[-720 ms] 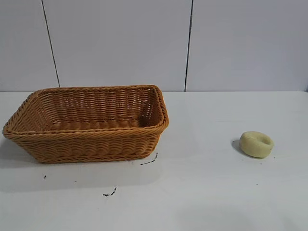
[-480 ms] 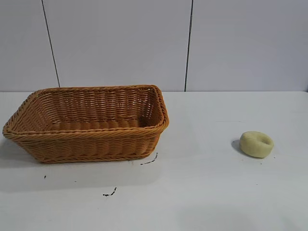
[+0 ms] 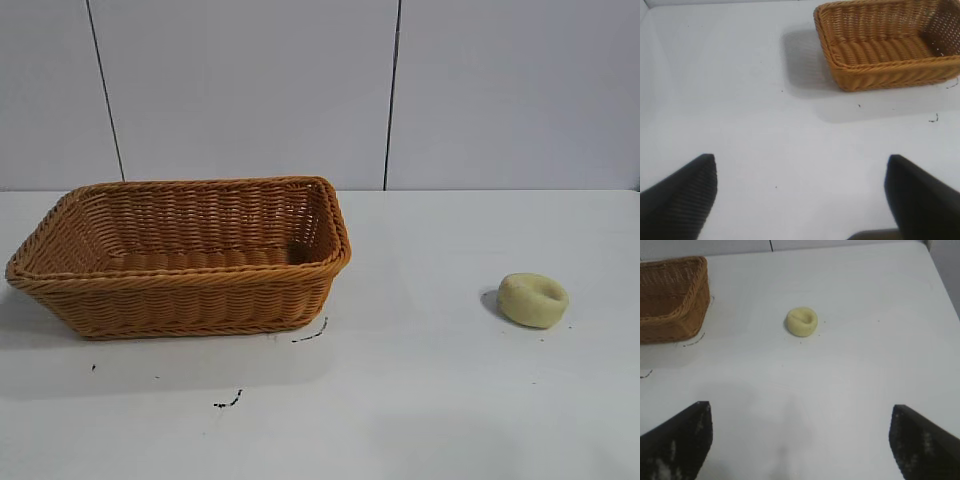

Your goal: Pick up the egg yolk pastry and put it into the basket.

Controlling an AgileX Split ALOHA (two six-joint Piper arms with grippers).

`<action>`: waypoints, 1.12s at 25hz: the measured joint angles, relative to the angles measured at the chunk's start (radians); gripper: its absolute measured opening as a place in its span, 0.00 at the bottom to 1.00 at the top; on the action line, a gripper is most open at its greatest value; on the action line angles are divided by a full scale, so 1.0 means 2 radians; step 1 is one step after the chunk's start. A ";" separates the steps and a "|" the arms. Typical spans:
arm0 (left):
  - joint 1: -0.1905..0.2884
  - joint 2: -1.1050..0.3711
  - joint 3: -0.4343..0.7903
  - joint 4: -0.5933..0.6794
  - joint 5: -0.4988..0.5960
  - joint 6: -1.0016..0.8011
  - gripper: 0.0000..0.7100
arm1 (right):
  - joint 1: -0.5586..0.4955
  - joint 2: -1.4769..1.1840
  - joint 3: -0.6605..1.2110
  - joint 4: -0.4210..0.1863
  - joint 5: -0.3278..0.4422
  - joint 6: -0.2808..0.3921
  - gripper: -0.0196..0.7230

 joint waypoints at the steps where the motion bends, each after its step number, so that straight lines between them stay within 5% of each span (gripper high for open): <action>1: 0.000 0.000 0.000 0.000 0.000 0.000 0.98 | 0.000 0.024 -0.007 0.000 0.000 0.000 0.95; 15: 0.000 0.000 0.000 0.000 0.000 0.000 0.98 | 0.000 0.482 -0.153 -0.008 -0.066 0.000 0.96; 28: 0.000 0.000 0.000 0.000 0.000 0.000 0.98 | 0.000 0.812 -0.389 -0.013 -0.060 -0.024 0.96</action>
